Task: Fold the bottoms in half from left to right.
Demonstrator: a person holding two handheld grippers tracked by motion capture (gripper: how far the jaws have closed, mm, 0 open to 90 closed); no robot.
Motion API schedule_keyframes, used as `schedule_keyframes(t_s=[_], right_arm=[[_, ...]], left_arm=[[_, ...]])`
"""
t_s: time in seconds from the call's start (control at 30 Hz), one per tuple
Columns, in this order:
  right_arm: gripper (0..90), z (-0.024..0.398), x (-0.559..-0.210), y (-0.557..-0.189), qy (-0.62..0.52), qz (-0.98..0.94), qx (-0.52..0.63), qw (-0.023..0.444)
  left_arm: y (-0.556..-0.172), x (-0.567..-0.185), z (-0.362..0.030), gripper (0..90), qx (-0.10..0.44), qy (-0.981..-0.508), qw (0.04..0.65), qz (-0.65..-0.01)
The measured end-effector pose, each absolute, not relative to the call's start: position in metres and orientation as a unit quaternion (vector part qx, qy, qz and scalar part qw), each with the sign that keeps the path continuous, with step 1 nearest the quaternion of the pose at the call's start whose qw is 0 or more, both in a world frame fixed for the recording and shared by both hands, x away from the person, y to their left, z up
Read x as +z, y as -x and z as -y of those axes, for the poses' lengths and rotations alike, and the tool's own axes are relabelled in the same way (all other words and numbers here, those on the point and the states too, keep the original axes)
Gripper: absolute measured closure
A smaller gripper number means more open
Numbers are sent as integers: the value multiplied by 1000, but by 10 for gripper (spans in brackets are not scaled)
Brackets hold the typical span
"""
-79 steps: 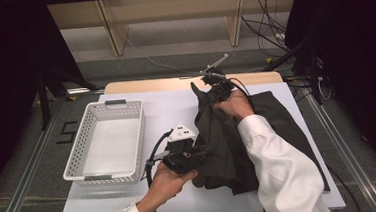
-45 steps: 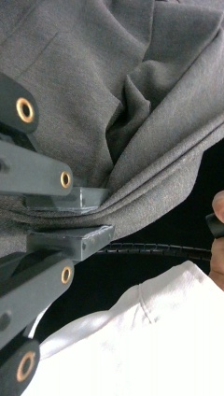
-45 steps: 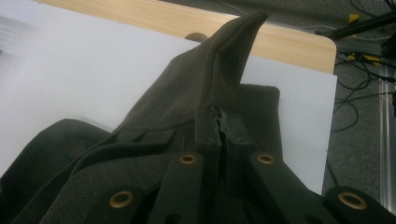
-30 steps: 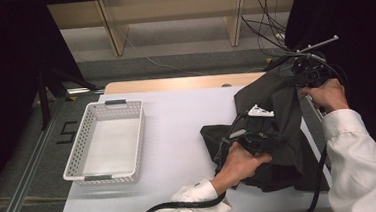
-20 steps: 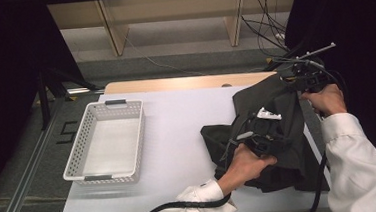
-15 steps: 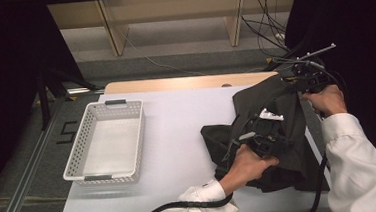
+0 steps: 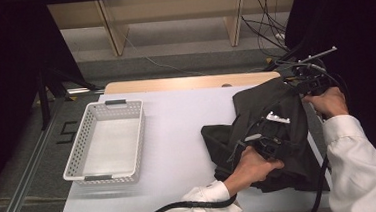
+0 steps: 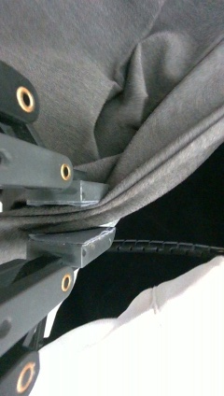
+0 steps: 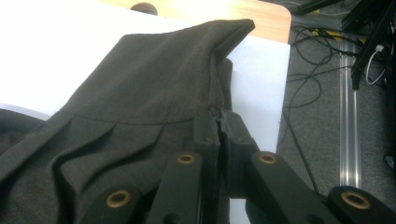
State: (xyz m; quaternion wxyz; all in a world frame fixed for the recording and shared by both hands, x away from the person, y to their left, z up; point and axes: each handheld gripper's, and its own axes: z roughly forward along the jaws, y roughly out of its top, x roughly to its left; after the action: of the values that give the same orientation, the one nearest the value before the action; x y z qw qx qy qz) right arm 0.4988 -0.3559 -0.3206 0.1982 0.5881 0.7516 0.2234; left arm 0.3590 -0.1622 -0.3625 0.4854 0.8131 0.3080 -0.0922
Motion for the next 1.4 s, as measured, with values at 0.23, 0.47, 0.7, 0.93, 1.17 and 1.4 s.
schedule_keyframes(t_s=[0.23, 0.47, 0.7, 0.93, 1.17, 1.4], right_arm=[[856, 359, -327, -499, -591, -752, 212, 201], [814, 371, -342, -498, -605, -746, 195, 198], [627, 386, -350, -487, -613, -737, 204, 197], [481, 390, -356, -459, -609, -736, 210, 208], [351, 343, -358, -425, -561, -757, 273, 197], [331, 279, -366, -412, -523, -778, 298, 179]], left_arm=[[-359, -370, 169, 741, -114, -819, 476, -299], [-354, -368, 168, 711, -110, -825, 478, -280], [-365, -366, 132, 624, -47, -832, 473, -286], [-382, -377, 67, 529, 10, -833, 455, -315], [-391, -389, -7, 392, 62, -817, 441, -365], [-401, -407, -44, 317, 104, -799, 417, -422]])
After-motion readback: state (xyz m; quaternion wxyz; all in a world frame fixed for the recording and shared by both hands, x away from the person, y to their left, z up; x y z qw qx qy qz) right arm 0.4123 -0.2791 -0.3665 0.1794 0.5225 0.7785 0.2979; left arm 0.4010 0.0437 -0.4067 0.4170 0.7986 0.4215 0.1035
